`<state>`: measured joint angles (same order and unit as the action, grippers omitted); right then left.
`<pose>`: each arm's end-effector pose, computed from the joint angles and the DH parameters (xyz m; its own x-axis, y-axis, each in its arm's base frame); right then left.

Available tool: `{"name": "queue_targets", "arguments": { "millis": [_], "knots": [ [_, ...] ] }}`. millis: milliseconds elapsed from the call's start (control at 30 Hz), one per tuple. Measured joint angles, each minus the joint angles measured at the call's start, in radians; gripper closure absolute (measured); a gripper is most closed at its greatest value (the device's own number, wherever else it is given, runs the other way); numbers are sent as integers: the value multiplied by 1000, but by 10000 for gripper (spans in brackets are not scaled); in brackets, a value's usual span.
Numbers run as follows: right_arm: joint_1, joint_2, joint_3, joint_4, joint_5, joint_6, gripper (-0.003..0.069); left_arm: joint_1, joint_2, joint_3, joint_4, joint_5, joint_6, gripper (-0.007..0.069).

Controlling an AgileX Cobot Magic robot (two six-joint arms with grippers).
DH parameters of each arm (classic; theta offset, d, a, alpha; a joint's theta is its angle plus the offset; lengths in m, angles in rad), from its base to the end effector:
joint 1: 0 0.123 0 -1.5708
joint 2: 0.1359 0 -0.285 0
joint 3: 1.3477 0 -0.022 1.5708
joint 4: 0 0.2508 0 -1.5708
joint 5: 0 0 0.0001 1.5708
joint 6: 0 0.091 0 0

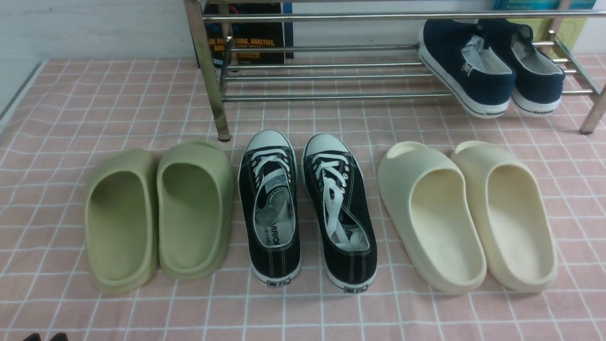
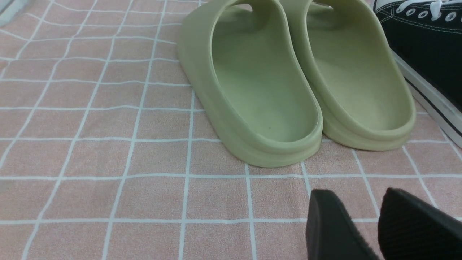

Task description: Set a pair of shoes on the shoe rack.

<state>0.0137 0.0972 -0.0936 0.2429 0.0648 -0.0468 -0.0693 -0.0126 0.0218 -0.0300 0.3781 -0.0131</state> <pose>0.0617 0.0023 0.2335 0.0146 0.1946 -0.9808 -0.0327 0.9805 0.1940 0.0522 -0.0046 0.1725 -0.2978 -0.0204 -0.9544 0.0677 0.9968 -0.0424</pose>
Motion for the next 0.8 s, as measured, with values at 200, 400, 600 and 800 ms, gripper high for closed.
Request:
{"name": "queue_targets", "arguments": {
  "millis": [200, 400, 600, 800],
  "knots": [
    [0, 0, 1, 3, 0, 4, 629, 0, 0, 0, 0, 0, 0, 385],
    [0, -103, 62, 3, -9, 4, 621, 0, 0, 0, 0, 0, 0, 385],
    [0, -108, 117, -67, 54, 5, 615, 0, 0, 0, 0, 0, 0, 385],
    [-1, -108, 117, -129, 217, 5, 604, 0, 0, 0, 0, 0, 0, 385]
  ]
}}
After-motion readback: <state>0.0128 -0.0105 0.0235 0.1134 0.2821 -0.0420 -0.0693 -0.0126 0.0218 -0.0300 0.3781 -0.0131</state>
